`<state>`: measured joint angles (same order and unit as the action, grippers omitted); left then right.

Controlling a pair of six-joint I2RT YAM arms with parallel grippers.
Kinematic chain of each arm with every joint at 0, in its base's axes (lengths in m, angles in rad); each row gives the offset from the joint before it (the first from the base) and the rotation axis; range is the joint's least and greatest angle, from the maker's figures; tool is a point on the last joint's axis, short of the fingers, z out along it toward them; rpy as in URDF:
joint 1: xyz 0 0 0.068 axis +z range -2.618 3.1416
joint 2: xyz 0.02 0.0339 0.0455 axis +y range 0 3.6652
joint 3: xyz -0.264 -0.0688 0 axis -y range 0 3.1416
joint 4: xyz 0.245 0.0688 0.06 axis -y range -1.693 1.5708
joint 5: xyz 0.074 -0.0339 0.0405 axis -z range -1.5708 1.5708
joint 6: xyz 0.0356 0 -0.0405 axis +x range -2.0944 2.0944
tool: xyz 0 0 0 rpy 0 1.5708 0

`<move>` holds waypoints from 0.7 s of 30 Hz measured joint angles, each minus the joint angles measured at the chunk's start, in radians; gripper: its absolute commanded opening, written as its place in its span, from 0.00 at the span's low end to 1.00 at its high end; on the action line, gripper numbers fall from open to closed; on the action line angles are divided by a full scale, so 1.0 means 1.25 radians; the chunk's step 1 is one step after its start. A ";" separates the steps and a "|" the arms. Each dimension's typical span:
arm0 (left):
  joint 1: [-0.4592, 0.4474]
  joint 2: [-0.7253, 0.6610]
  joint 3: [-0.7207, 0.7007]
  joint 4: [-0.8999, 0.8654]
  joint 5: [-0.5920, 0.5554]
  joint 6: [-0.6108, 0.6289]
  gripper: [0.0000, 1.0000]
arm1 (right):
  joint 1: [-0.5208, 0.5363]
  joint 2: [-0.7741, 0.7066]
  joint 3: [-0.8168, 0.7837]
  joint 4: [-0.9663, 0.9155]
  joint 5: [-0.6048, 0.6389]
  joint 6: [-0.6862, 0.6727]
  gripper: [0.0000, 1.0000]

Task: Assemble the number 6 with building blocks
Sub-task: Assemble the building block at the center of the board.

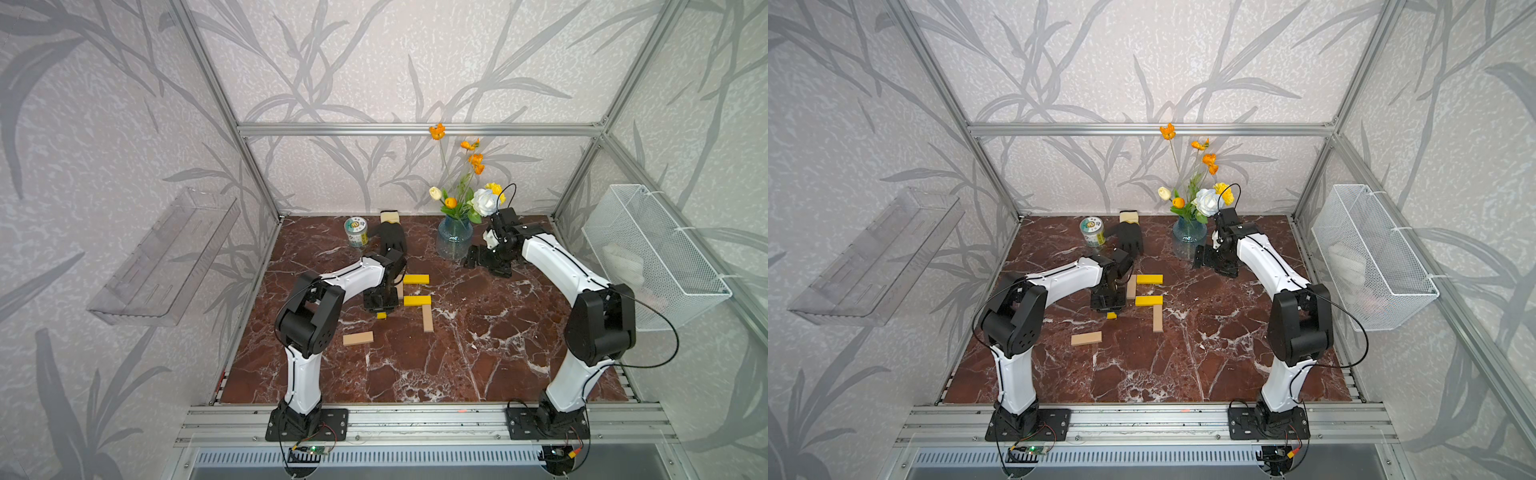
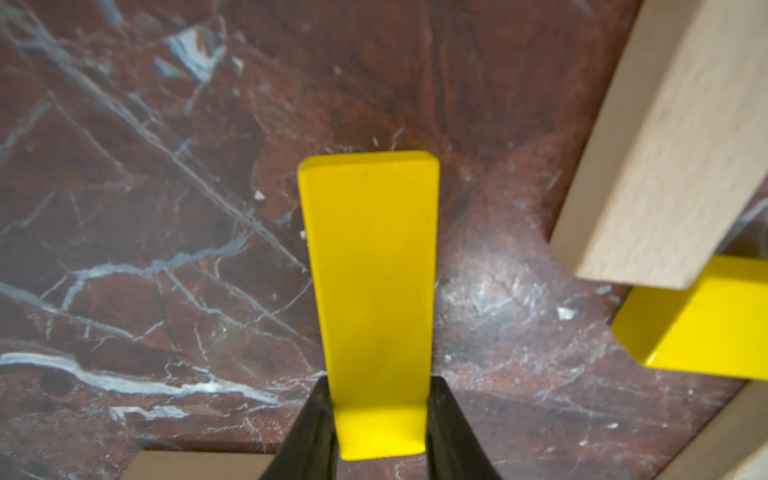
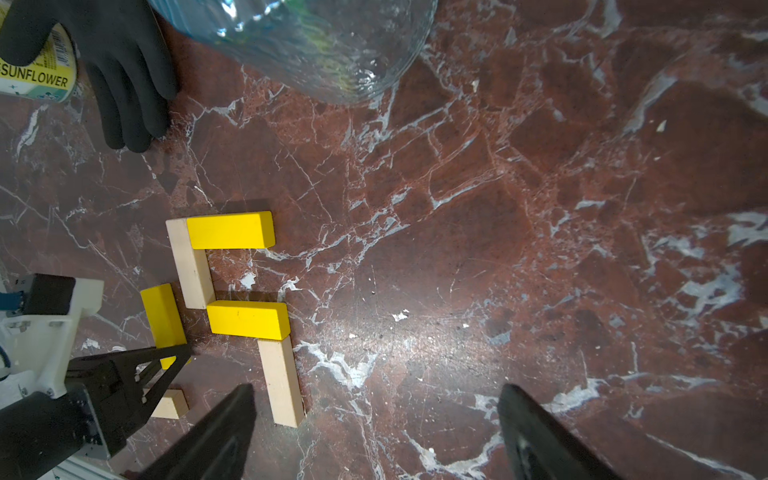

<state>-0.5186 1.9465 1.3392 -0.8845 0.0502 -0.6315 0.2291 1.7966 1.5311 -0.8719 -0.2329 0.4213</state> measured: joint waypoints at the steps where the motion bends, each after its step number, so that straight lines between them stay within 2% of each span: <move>1: -0.003 -0.007 -0.011 0.007 0.005 0.009 0.33 | 0.000 0.000 -0.003 0.000 0.000 -0.001 0.92; 11: -0.048 -0.021 -0.039 0.052 0.054 0.066 0.33 | 0.000 -0.021 -0.035 0.005 0.012 -0.003 0.92; 21: -0.067 -0.020 -0.039 0.063 0.068 0.071 0.33 | 0.000 -0.045 -0.037 0.007 0.026 -0.002 0.91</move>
<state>-0.6025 1.9213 1.2903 -0.8059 0.1352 -0.5423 0.2287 1.7401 1.4845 -0.8635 -0.2008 0.4183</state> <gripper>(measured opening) 0.333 0.915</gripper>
